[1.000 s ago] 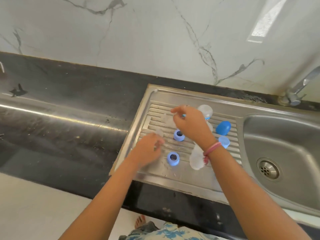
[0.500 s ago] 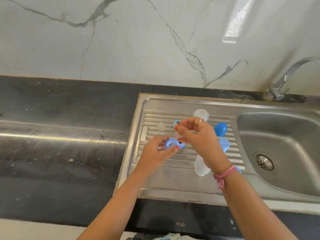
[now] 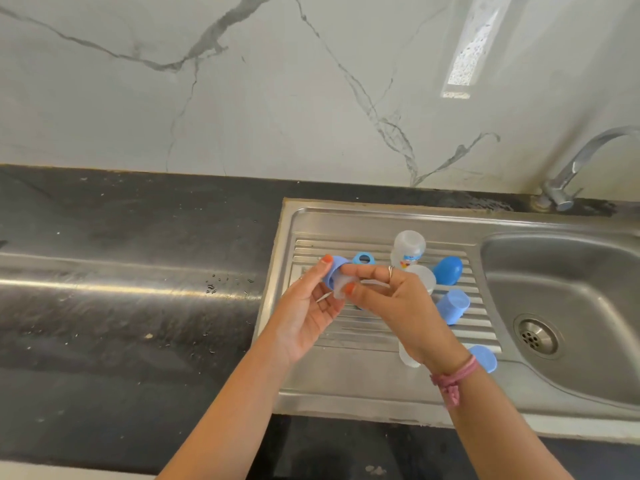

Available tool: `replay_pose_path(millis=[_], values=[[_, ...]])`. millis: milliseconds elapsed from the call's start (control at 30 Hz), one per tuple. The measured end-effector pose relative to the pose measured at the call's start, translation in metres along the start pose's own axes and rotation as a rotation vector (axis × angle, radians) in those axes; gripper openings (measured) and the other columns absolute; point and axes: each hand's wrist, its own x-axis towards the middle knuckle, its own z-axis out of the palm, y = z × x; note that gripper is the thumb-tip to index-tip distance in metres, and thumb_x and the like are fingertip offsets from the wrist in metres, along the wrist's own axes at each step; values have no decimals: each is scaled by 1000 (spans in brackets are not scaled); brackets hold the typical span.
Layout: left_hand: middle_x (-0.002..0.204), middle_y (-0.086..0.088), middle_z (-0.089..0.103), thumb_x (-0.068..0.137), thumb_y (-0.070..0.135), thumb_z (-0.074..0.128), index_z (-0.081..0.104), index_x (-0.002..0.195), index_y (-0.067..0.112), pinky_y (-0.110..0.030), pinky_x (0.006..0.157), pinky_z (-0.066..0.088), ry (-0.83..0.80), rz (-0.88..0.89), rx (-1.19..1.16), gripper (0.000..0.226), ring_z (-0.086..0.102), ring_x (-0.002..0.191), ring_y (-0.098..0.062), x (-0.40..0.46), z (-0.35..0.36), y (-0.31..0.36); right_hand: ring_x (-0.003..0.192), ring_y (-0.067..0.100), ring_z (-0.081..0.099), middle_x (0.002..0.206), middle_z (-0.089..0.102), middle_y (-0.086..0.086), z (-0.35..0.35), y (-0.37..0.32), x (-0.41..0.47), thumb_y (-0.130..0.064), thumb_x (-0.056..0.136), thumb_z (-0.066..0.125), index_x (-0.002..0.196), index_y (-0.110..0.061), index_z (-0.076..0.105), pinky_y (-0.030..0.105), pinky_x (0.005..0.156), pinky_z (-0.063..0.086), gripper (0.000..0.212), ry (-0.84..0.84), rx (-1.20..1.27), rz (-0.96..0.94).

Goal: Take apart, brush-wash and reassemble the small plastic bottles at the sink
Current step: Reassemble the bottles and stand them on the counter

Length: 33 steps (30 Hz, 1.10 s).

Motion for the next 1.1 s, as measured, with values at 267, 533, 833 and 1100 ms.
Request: replay_pose_path(millis=[267, 533, 833, 1100], values=[[95, -5, 69, 76, 20, 72, 72, 100, 10, -20, 73, 53, -44, 11, 54, 26, 63, 77, -10, 3, 2, 12, 71, 7, 68, 75, 72, -11, 3, 3, 6, -14, 80, 77, 80, -30, 67, 18, 61, 54, 19, 430, -228, -247], [95, -5, 72, 85, 29, 62, 69, 101, 10, -20, 76, 56, -44, 59, 189, 25, 66, 81, -11, 4, 8, 17, 60, 12, 70, 67, 71, -12, -5, 2, 8, -11, 80, 75, 79, -24, 68, 36, 65, 60, 15, 405, -147, -142], [96, -2, 72, 78, 32, 68, 69, 108, 6, -20, 78, 54, -7, 180, 232, 40, 67, 87, -9, 0, 19, 7, 75, 9, 68, 82, 70, -6, 1, 11, 13, -12, 81, 75, 83, -36, 67, 29, 68, 58, 24, 441, -256, -334], [99, -13, 70, 72, 20, 75, 69, 104, 3, -25, 84, 55, -66, 74, 73, 37, 64, 96, -26, 0, 20, 4, 103, 13, 67, 127, 57, 2, -20, 3, -1, -19, 77, 80, 129, -34, 50, 26, 76, 57, 62, -7, -67, -236]])
